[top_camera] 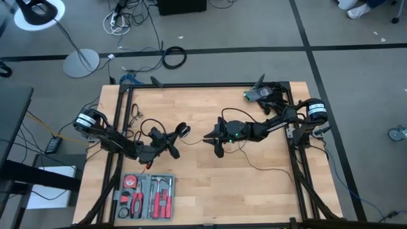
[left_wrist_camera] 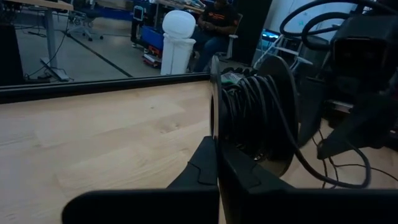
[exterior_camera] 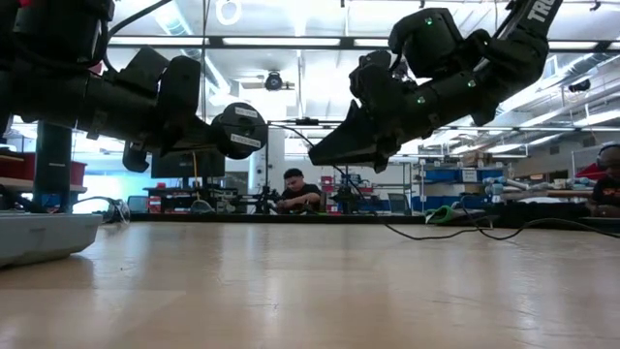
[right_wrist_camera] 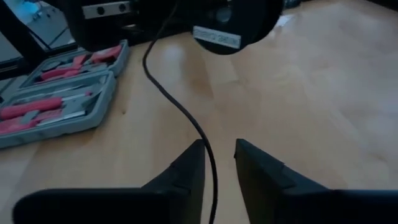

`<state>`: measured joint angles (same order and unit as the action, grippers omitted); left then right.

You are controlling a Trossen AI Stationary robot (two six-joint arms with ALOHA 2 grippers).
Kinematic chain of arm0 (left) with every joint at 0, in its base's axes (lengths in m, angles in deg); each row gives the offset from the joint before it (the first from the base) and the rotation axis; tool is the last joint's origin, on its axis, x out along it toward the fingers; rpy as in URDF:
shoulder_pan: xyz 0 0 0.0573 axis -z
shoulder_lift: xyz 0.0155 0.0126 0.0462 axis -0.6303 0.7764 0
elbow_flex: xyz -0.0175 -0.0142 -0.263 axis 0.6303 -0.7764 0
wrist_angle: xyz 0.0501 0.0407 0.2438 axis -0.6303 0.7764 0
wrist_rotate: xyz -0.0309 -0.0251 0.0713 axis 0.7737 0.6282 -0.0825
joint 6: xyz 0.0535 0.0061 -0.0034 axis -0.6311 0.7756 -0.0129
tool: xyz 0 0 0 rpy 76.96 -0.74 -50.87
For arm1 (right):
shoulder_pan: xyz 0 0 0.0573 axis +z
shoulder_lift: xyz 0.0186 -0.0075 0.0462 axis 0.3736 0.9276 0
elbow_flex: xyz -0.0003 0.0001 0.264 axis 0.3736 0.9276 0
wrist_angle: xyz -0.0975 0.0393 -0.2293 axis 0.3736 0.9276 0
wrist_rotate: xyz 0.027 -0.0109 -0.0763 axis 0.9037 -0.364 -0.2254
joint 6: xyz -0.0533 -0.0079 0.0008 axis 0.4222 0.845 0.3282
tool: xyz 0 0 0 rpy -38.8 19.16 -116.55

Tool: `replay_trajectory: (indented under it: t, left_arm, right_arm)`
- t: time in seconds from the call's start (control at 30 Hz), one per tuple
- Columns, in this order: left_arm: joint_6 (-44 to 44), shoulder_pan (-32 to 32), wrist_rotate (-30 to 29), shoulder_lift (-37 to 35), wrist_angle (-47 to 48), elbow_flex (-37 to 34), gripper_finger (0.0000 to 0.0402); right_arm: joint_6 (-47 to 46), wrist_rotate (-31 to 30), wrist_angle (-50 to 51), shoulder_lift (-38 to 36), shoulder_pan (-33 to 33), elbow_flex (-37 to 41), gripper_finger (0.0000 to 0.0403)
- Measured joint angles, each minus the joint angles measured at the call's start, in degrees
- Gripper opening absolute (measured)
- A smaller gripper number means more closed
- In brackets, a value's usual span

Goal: Coil cords
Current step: Coil the black wire onto the spool

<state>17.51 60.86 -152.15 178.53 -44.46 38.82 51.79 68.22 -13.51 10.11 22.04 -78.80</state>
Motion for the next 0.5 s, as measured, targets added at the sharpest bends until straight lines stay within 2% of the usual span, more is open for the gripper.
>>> replay_trajectory:
  t: [0.2, 0.37, 0.5]
  left_arm:
    - [0.1, 0.0, 0.0, 0.0, 0.0, 0.0, 0.0]
    - [0.1, 0.0, 0.0, 0.0, -0.1, 0.0, 0.0]
    - [0.1, 0.0, 0.0, 0.0, -0.6, 0.0, 0.0]
  right_arm:
    - [1.3, -0.1, 0.1, 0.0, 1.3, 0.0, 0.001]
    - [1.3, -2.7, -0.2, 0.5, 2.7, 0.0, 0.0004]
    - [-0.1, -2.8, -0.7, 4.7, 3.7, -2.8, 0.0003]
